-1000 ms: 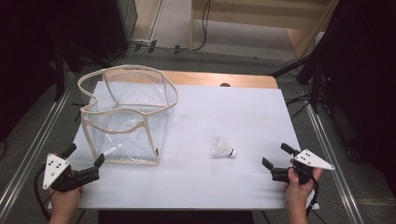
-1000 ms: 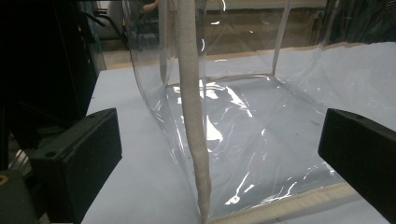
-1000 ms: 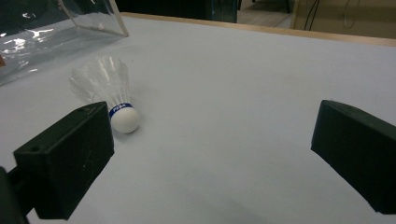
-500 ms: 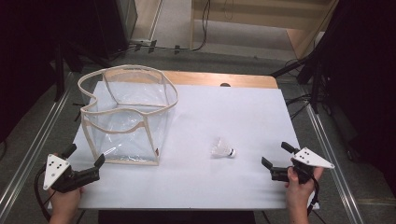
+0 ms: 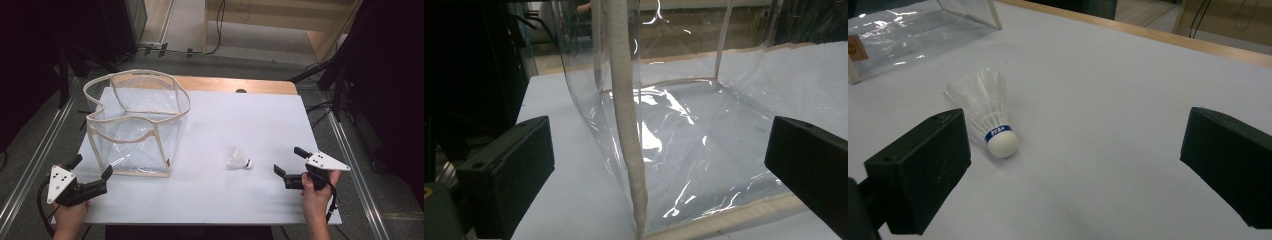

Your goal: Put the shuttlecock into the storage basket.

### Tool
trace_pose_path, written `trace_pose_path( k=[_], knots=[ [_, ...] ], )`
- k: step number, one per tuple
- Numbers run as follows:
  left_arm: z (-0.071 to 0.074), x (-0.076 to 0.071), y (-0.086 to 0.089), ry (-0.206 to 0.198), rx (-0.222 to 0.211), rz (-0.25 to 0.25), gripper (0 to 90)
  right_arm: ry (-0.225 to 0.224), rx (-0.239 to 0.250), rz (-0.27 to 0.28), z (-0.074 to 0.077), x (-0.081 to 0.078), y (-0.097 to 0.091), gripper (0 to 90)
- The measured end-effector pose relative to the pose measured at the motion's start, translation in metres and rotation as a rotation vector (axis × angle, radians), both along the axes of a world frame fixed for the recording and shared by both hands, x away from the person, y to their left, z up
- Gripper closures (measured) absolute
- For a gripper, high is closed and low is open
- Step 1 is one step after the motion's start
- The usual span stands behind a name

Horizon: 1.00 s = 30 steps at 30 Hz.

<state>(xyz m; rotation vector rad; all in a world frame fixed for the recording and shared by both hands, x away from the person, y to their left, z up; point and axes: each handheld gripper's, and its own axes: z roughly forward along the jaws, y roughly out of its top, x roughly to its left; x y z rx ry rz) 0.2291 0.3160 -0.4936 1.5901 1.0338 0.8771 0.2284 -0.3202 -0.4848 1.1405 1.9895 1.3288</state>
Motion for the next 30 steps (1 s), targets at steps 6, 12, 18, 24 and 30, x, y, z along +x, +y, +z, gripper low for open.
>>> trace_pose_path(
  k=[6,12,18,24,30],
  knots=[
    [0.0,0.0,0.0,0.0,0.001,-0.002,0.0,0.013,-0.017,0.026,0.004,0.006,0.008,0.0],
    [0.0,0.0,0.0,0.0,0.0,-0.004,0.0,0.027,-0.032,0.059,0.004,0.012,0.019,0.0],
    [0.0,0.0,-0.001,-0.001,-0.001,-0.005,0.0,0.042,-0.055,0.09,0.006,0.018,0.029,0.0],
    [0.0,0.0,-0.001,-0.002,0.001,-0.007,0.0,0.066,-0.083,0.11,0.01,0.026,0.038,0.0],
    [0.0,0.0,-0.001,-0.002,0.001,-0.007,0.0,0.091,-0.109,0.13,0.014,0.033,0.044,0.0]
  ],
)
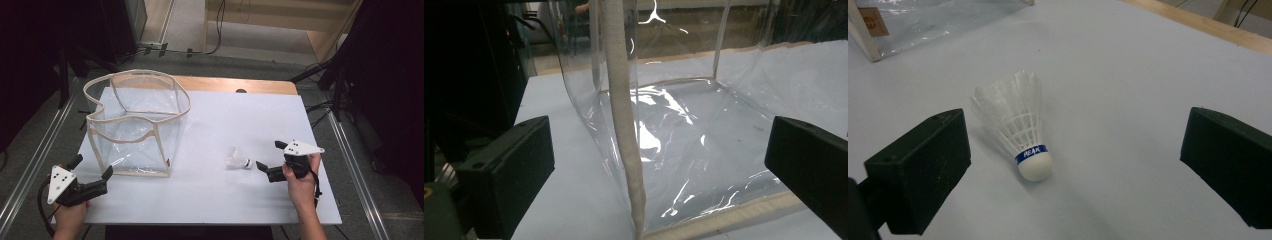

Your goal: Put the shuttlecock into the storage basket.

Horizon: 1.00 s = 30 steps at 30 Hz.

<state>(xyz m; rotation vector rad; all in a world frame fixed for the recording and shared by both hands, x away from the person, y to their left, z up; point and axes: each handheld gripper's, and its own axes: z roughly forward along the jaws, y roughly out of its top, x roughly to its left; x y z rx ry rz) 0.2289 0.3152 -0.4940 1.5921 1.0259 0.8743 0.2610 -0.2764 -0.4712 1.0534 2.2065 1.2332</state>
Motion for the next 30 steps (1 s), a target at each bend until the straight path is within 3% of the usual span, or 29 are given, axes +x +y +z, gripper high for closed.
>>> trace_pose_path(
  k=[30],
  knots=[
    [0.0,0.0,0.0,0.0,-0.003,0.0,0.0,0.184,-0.138,0.094,0.004,0.026,0.027,0.0]
  ],
)
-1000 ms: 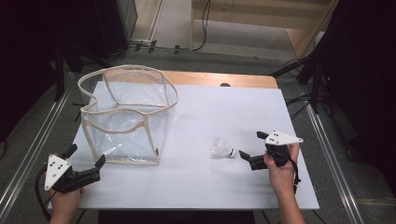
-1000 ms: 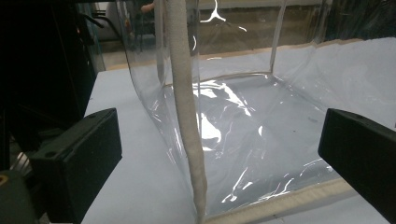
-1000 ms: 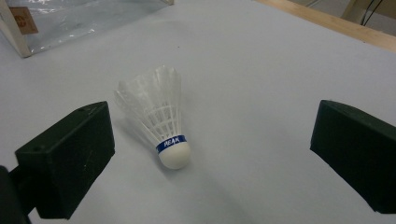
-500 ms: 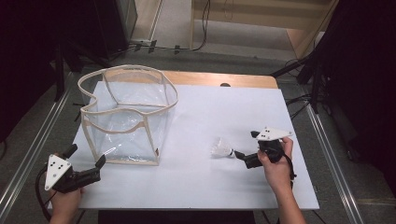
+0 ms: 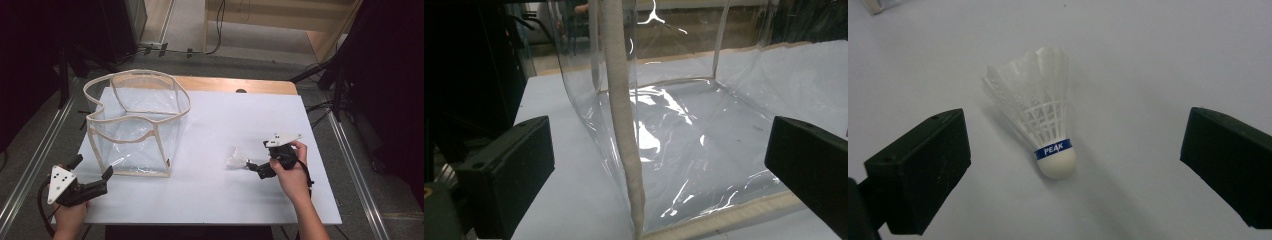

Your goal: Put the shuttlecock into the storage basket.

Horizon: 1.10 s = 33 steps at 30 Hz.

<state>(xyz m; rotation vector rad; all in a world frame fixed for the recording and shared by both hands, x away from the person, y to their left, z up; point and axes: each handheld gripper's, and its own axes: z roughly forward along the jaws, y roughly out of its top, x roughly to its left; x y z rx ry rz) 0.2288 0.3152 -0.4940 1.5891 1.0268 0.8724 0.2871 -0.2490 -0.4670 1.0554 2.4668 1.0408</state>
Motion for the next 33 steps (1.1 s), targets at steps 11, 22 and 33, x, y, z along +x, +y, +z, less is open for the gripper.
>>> trace_pose_path(
  k=[11,22,33],
  knots=[
    [0.0,0.0,0.001,-0.001,0.0,-0.004,0.0,0.082,-0.067,0.047,-0.007,0.007,0.015,0.0],
    [0.0,0.0,0.0,-0.002,0.0,-0.009,0.0,0.196,-0.155,0.072,-0.018,0.018,0.025,6.5],
    [0.0,0.0,0.0,-0.001,0.0,-0.009,0.0,0.22,-0.241,0.112,-0.02,0.02,0.031,41.5]
  ],
)
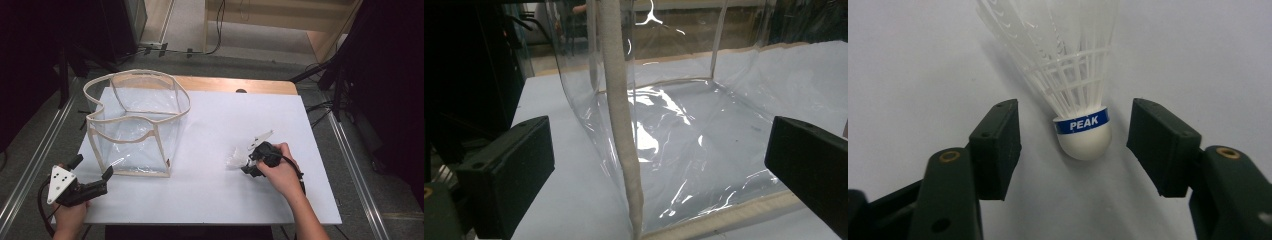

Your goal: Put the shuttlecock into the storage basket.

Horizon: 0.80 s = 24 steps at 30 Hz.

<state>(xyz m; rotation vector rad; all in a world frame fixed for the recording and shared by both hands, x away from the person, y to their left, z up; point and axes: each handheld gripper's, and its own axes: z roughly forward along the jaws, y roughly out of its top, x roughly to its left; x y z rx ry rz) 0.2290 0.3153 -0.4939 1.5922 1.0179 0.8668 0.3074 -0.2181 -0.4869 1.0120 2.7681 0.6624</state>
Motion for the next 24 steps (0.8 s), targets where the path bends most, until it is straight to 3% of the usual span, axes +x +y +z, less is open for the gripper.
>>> trace_pose_path(
  k=[7,14,18,21,24],
  knots=[
    [0.0,0.0,0.0,0.001,-0.001,-0.002,0.0,-0.012,-0.07,0.021,-0.001,0.001,0.007,60.7],
    [0.0,0.0,0.0,0.002,-0.002,0.0,0.0,-0.019,-0.069,0.003,0.0,0.002,0.01,61.9],
    [0.0,0.0,0.0,0.001,-0.003,-0.001,0.0,-0.023,-0.015,-0.024,0.005,0.002,0.011,62.0],
    [0.0,0.0,0.001,0.002,-0.002,0.0,0.0,-0.033,-0.004,-0.025,0.009,0.003,0.011,62.0],
    [0.0,0.0,0.001,0.003,-0.003,0.0,0.0,-0.047,0.048,-0.031,0.016,0.004,0.01,62.0]
  ],
)
